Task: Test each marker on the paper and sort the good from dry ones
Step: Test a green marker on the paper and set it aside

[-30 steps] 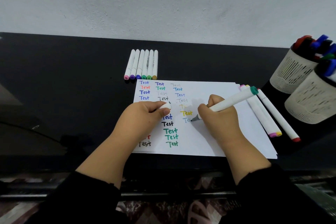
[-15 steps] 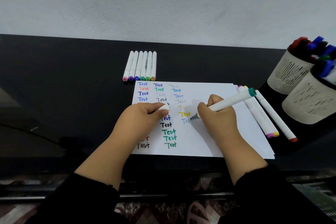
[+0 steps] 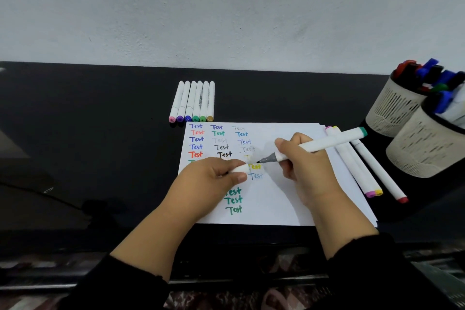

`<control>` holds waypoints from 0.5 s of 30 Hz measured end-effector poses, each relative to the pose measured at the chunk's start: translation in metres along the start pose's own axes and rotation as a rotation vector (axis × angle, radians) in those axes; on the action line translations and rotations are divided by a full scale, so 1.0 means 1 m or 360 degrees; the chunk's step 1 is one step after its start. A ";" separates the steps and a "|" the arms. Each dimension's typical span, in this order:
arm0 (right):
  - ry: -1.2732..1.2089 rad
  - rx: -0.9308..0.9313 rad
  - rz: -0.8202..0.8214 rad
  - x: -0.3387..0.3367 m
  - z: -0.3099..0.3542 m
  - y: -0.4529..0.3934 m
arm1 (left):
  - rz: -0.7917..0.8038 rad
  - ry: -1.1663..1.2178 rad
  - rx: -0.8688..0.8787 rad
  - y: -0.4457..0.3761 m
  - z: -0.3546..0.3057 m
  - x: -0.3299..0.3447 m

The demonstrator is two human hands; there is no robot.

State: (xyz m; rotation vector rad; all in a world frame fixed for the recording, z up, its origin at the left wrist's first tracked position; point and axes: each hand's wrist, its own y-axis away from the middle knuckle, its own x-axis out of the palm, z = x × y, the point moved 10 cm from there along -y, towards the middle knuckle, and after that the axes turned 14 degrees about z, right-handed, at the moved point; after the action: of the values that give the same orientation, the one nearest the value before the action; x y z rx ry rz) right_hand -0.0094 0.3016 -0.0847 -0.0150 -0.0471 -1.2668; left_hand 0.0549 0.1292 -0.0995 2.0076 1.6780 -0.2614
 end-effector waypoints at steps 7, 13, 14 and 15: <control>-0.0015 0.0014 0.0270 0.025 0.000 0.003 | 0.0096 0.0110 0.0083 0.000 -0.013 0.008; -0.0083 0.0067 0.0373 0.033 0.002 0.003 | 0.0120 0.0179 0.0030 0.000 -0.013 0.008; -0.0093 0.0074 0.0393 0.034 0.003 0.003 | 0.0107 0.0192 0.0017 0.000 -0.012 0.007; -0.0101 0.0082 0.0422 0.036 0.004 0.003 | 0.0089 0.0216 0.0016 0.000 -0.013 0.006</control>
State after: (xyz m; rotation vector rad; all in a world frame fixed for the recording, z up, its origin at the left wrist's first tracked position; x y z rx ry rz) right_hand 0.0039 0.2686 -0.0791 -0.0166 -0.1281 -0.9993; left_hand 0.0542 0.1403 -0.0913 2.1178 1.7012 -0.1168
